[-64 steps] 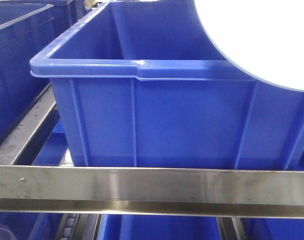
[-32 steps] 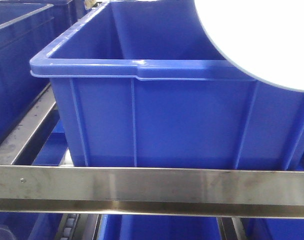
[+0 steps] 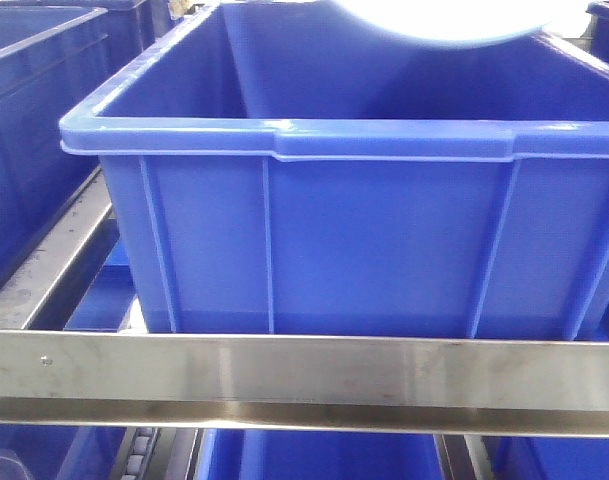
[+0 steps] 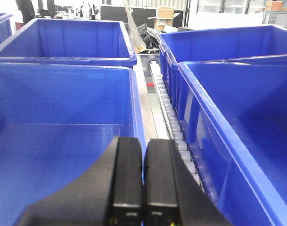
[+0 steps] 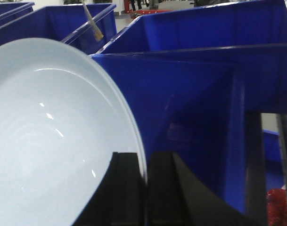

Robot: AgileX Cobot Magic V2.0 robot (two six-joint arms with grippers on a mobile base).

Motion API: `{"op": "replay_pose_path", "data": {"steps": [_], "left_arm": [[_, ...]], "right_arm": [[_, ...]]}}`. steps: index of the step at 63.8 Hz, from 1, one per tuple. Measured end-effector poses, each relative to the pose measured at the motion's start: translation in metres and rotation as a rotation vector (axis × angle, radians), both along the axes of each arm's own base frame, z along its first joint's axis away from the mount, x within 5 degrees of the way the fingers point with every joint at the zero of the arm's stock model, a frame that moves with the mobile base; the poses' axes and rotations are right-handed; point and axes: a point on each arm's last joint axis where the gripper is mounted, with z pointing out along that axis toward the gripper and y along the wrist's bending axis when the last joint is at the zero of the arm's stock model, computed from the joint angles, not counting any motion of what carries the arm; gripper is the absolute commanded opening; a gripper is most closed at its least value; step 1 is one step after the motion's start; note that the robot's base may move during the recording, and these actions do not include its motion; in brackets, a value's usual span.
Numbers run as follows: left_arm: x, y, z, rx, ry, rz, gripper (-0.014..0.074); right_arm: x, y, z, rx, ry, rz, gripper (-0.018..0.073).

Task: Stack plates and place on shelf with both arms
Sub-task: 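Lower the plates into the blue bin and open the right gripper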

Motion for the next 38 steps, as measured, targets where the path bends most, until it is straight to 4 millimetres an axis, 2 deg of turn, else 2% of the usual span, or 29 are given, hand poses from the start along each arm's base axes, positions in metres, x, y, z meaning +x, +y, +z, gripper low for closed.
{"op": "replay_pose_path", "data": {"steps": [6, 17, 26, 38], "left_arm": [[0.0, 0.0, 0.0, 0.0, 0.0, 0.0, 0.0081], [0.0, 0.0, 0.0, 0.0, 0.0, 0.0, 0.0081], [0.0, 0.0, 0.0, 0.0, 0.0, 0.0, 0.0081], [0.0, 0.0, 0.0, 0.0, 0.0, 0.0, 0.0081]], "right_arm": [[0.025, 0.009, -0.013, -0.004, 0.009, 0.001, 0.0048], [0.062, 0.02, -0.053, -0.027, 0.066, -0.007, 0.0049], [0.08, 0.025, -0.079, -0.04, 0.098, -0.012, 0.0084], [0.089, 0.028, -0.093, -0.042, 0.101, -0.015, 0.019]]}}
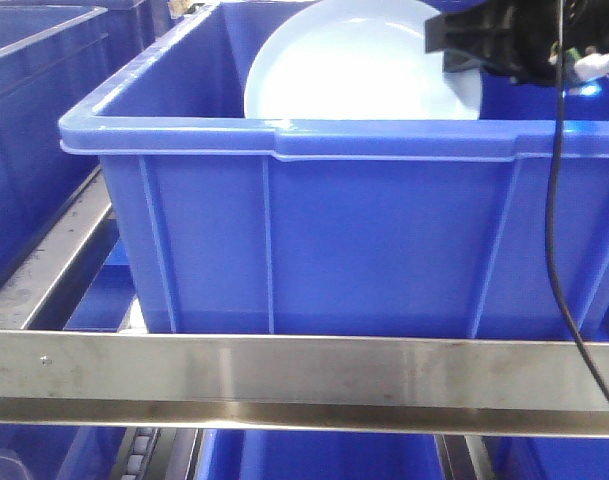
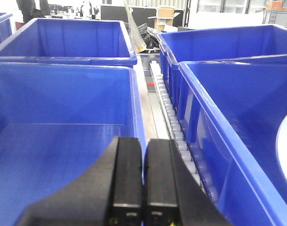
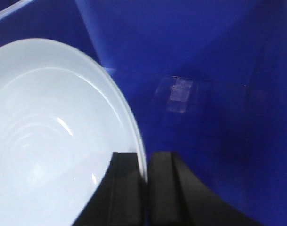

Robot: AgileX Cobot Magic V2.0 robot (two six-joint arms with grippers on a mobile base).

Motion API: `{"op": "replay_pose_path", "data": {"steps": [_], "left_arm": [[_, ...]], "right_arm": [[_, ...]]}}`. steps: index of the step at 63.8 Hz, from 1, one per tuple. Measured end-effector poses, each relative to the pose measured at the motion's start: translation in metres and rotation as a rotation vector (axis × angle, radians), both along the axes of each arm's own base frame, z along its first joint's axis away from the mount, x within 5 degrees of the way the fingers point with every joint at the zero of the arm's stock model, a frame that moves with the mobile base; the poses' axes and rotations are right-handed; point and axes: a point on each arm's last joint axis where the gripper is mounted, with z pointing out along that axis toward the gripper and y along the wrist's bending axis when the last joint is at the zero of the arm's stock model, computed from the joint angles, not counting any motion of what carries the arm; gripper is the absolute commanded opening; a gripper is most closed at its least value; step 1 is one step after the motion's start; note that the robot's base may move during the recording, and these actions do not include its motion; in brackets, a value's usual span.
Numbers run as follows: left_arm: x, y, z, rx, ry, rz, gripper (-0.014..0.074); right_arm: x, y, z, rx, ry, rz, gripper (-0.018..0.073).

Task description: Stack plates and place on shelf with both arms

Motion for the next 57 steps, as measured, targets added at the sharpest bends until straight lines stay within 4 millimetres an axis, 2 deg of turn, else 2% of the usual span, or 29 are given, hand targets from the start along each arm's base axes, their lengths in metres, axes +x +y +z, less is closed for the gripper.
{"op": "replay_pose_path", "data": {"steps": [17, 31, 49, 53, 57], "left_arm": [[0.0, 0.0, 0.0, 0.0, 0.0, 0.0, 0.0081], [0.0, 0.0, 0.0, 0.0, 0.0, 0.0, 0.0081], [0.0, 0.0, 0.0, 0.0, 0.0, 0.0, 0.0081], [0.0, 0.0, 0.0, 0.0, 0.0, 0.0, 0.0081], [0.0, 0.0, 0.0, 0.0, 0.0, 0.0, 0.0081]], "right_arm": [[0.003, 0.001, -0.004, 0.0, -0.001, -0.001, 0.0301], [0.002, 0.0, -0.001, 0.008, -0.018, -0.005, 0.0333], [-0.019, -0.006, 0.039, 0.038, -0.119, 0.001, 0.0325], [-0.026, -0.008, 0.051, 0.046, -0.143, 0.003, 0.0286], [-0.034, -0.01, 0.06, 0.048, -0.158, 0.005, 0.0183]]}}
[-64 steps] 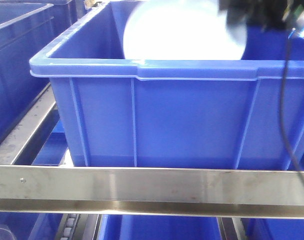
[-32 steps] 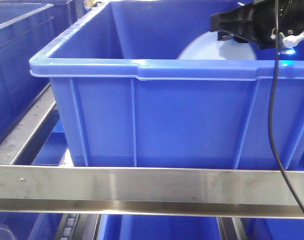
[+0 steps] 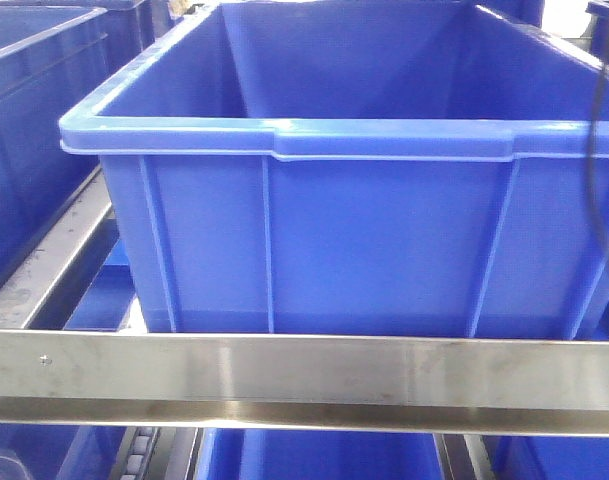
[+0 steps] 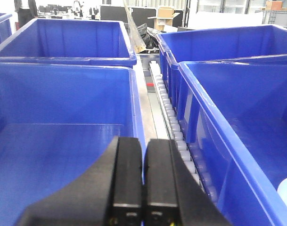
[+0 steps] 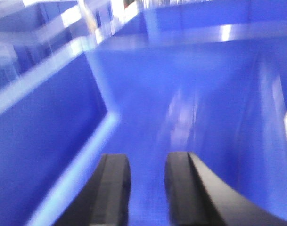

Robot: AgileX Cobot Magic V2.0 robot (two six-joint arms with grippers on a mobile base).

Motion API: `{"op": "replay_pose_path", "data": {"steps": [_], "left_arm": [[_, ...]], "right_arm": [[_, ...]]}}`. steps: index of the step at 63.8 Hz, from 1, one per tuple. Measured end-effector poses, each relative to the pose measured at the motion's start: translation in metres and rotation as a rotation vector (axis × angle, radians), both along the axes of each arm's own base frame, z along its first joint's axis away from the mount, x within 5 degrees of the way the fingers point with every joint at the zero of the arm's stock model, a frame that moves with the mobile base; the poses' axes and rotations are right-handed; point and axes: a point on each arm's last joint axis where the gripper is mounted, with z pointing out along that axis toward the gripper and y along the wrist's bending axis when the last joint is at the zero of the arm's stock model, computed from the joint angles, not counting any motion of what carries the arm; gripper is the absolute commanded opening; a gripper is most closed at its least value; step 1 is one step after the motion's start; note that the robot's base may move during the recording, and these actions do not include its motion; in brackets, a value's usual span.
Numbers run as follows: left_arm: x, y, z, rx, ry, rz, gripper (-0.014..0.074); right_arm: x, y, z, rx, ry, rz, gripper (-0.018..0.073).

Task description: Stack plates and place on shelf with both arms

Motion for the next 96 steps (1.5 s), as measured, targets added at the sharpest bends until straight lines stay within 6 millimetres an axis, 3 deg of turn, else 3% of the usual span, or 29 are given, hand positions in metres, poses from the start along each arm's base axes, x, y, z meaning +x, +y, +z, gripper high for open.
{"op": "replay_pose_path", "data": {"steps": [5, 13, 30, 44, 56, 68, 83, 96], "left_arm": [[0.0, 0.0, 0.0, 0.0, 0.0, 0.0, 0.0081], [0.0, 0.0, 0.0, 0.0, 0.0, 0.0, 0.0081], [0.0, 0.0, 0.0, 0.0, 0.0, 0.0, 0.0081], [0.0, 0.0, 0.0, 0.0, 0.0, 0.0, 0.0081], [0.0, 0.0, 0.0, 0.0, 0.0, 0.0, 0.0081], [0.0, 0.0, 0.0, 0.0, 0.0, 0.0, 0.0081], [0.0, 0.0, 0.0, 0.0, 0.0, 0.0, 0.0081], [0.0, 0.0, 0.0, 0.0, 0.0, 0.0, 0.0081]], "right_arm": [[-0.013, -0.004, 0.009, -0.017, -0.003, 0.005, 0.0038], [-0.044, -0.012, 0.004, -0.051, 0.034, 0.014, 0.0052], [-0.134, -0.04, -0.019, -0.052, 0.034, 0.026, 0.0052], [-0.181, -0.053, -0.018, -0.027, -0.053, 0.033, 0.0053], [-0.201, -0.059, -0.014, -0.012, -0.108, 0.036, 0.0049], [-0.208, -0.063, -0.023, -0.027, -0.077, 0.006, 0.0049], [-0.206, -0.077, -0.056, -0.057, -0.017, -0.209, 0.0049], [-0.208, -0.079, -0.1, -0.062, 0.017, -0.243, 0.0049]]}}
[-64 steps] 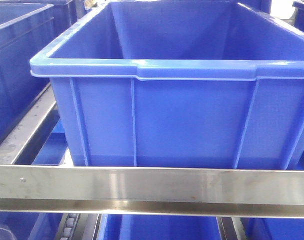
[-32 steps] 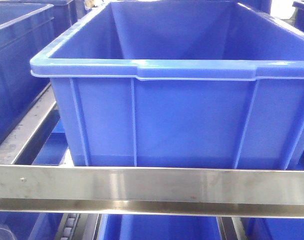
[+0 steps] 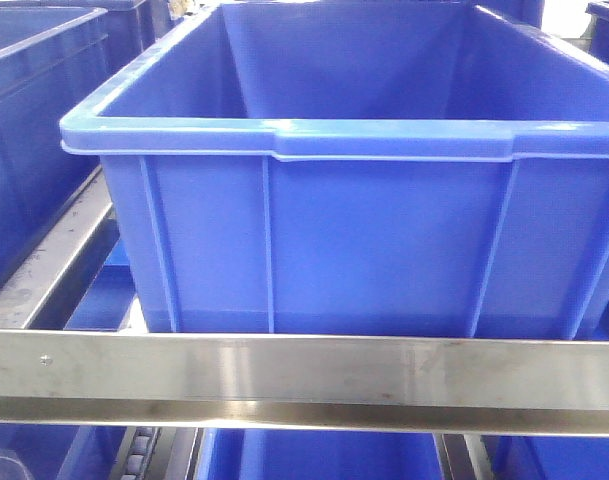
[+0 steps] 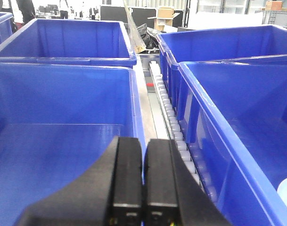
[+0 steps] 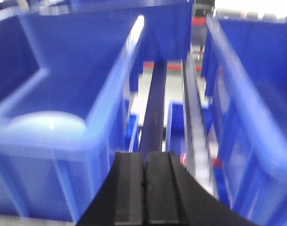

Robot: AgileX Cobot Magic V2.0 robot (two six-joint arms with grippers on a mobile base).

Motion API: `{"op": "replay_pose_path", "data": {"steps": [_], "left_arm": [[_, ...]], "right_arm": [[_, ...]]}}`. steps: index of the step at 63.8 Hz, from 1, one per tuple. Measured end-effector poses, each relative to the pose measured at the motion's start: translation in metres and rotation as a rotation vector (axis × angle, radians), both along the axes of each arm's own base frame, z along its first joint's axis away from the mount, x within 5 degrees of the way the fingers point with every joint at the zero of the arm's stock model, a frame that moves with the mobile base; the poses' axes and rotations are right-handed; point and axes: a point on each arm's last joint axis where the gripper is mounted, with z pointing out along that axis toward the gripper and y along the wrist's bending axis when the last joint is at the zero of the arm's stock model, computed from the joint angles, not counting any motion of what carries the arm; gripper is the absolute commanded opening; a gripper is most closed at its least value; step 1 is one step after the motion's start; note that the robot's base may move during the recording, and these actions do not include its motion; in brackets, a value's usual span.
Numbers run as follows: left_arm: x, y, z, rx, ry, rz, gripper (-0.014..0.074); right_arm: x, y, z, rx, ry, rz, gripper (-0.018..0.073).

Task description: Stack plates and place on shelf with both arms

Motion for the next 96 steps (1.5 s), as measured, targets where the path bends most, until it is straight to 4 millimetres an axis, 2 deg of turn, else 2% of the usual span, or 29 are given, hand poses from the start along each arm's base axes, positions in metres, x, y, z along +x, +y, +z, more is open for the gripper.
{"op": "replay_pose_path", "data": {"steps": [9, 69, 77, 86, 96], "left_arm": [[0.0, 0.0, 0.0, 0.0, 0.0, 0.0, 0.0081], [0.0, 0.001, -0.001, 0.004, 0.001, 0.004, 0.0081], [-0.007, 0.006, -0.01, 0.01, -0.004, 0.045, 0.0081], [-0.028, 0.014, -0.031, 0.052, -0.042, 0.095, 0.0081], [-0.047, 0.016, -0.077, 0.056, -0.028, 0.106, 0.0081]], "right_arm": [[-0.004, 0.0, -0.018, 0.0, 0.004, 0.001, 0.0049], [-0.005, 0.0, -0.019, 0.002, 0.01, -0.004, 0.0049], [-0.005, 0.0, -0.018, 0.002, 0.008, -0.005, 0.0049], [-0.005, 0.0, -0.018, 0.002, 0.008, -0.005, 0.0049], [-0.005, 0.0, -0.018, 0.002, 0.008, -0.005, 0.0049]]}}
